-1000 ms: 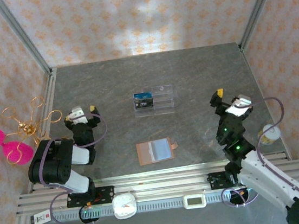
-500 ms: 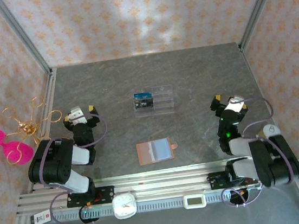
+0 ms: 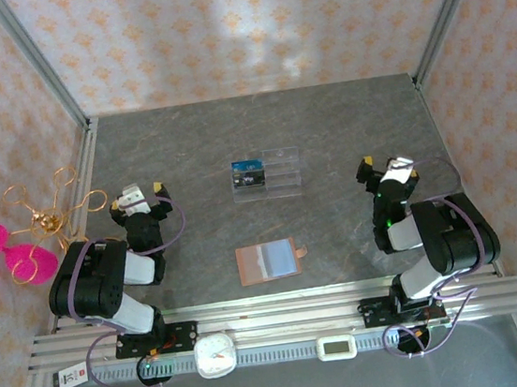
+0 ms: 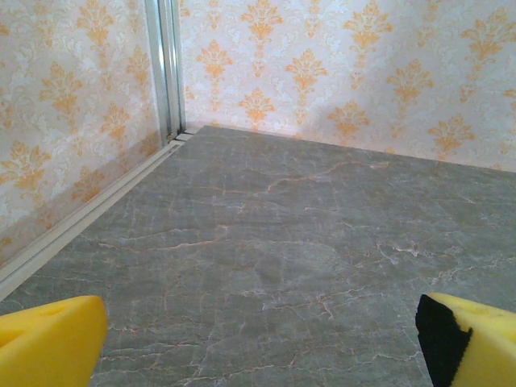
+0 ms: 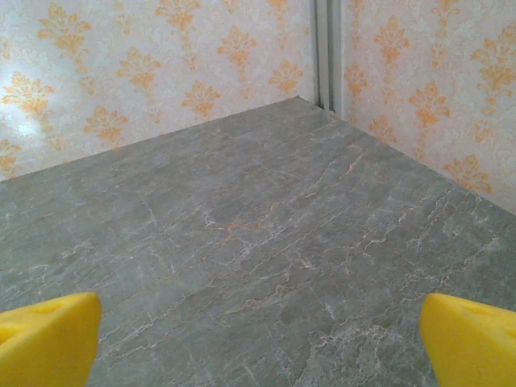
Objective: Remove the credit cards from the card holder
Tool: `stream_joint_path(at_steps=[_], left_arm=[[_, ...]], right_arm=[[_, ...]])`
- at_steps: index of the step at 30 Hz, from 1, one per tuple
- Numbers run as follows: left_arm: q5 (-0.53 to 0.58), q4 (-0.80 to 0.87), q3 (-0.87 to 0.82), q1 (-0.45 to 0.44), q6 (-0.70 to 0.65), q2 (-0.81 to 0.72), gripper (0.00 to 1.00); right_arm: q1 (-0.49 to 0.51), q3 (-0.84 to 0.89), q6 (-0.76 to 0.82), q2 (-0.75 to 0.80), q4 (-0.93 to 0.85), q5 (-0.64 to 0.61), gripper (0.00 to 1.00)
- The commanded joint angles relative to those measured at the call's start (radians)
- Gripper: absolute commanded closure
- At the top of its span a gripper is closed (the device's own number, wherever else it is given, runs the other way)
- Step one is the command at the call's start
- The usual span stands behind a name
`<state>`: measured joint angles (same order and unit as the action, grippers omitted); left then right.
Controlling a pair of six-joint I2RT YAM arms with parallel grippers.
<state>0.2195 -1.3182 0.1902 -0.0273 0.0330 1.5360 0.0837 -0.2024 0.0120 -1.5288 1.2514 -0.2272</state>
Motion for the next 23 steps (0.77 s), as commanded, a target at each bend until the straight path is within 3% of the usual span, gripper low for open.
stream_joint_path(at_steps=[1,23], left_arm=[[0.015,-0.041,0.008,-0.002,0.009,0.003,0.01],[0.015,-0.041,0.008,-0.003,0.008,0.003,0.01]], right_arm=[[-0.003,-0.011,-0.013,0.011,0.013,-0.004,0.00],[-0.004,-0.009,-0.012,0.009,0.020,-0.004,0.00]])
